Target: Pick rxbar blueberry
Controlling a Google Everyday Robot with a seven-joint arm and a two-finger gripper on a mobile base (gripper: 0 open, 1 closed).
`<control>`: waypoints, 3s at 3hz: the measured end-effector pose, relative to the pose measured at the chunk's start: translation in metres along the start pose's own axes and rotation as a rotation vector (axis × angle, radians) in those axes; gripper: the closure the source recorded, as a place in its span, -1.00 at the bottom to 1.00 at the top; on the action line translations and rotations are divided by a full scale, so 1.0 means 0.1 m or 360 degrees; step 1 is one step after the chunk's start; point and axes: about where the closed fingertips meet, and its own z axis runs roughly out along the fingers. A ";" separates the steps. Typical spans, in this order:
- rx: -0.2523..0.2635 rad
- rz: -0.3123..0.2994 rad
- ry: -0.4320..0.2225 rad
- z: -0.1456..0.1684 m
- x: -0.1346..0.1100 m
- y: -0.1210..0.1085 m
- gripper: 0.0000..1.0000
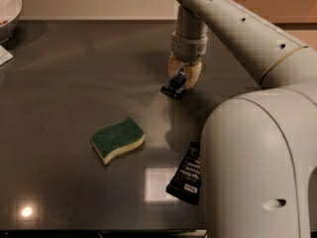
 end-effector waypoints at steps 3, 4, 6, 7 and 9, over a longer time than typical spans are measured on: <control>-0.0003 0.0010 0.0004 -0.02 0.02 0.02 0.06; -0.0005 0.0016 0.0006 -0.03 0.03 0.03 0.07; -0.0007 0.0026 0.0010 -0.05 0.05 0.05 0.09; -0.0007 0.0029 0.0010 -0.06 0.05 0.05 0.11; -0.0009 0.0037 0.0012 -0.08 0.07 0.07 0.13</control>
Offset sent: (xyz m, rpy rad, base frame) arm -0.0450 -0.0203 0.1027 0.0326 0.0565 -0.0400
